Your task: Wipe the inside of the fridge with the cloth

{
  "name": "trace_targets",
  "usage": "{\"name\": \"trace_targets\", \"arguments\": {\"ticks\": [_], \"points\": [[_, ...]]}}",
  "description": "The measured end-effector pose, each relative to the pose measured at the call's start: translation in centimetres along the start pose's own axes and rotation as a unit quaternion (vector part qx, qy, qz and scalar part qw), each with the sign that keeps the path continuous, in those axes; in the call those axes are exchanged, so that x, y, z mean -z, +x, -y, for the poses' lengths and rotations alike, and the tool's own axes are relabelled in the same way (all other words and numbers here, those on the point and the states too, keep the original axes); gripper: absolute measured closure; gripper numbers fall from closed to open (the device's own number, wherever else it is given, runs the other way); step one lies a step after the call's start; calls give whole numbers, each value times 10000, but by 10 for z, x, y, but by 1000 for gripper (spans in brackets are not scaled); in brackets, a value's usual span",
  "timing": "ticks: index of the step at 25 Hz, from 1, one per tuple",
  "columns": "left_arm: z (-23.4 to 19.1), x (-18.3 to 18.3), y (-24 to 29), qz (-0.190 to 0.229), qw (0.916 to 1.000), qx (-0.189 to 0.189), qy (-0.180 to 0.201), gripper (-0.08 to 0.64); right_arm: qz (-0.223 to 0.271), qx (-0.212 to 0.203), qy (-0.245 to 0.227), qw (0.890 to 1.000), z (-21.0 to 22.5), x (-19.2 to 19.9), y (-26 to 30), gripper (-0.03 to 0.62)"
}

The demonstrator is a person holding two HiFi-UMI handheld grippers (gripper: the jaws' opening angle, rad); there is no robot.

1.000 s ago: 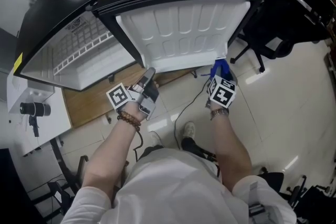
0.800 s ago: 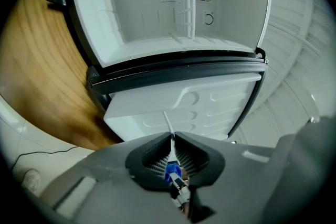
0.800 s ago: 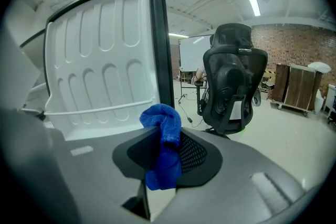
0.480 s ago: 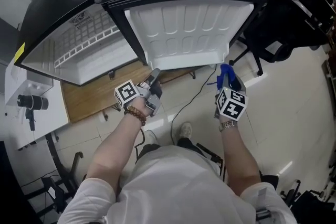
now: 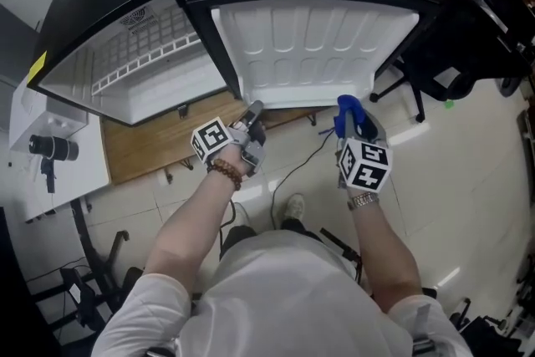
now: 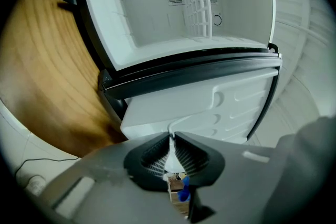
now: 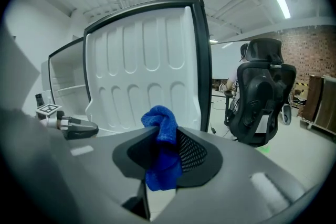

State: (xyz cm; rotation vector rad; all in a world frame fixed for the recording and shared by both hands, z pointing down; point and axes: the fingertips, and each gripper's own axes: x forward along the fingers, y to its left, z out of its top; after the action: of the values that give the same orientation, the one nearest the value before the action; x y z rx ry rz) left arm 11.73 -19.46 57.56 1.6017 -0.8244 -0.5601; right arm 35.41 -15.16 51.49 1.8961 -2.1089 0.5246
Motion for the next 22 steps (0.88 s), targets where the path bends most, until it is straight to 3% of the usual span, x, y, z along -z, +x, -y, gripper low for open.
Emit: {"name": "trace_targets", "arguments": {"ticks": [12,16,22], "points": [[0,2,4,110,9996,-183,166,515,-129,-923,-246,9953,-35,-14,12,499],[-4,12,-2,44,9991,-374,184,488,-136,-1274,-388,9910,-53,-21,10,499],[16,3,-25,214,9982,-292,481,488,65,-1916,-642,9794,-105,-46,8,499]]}}
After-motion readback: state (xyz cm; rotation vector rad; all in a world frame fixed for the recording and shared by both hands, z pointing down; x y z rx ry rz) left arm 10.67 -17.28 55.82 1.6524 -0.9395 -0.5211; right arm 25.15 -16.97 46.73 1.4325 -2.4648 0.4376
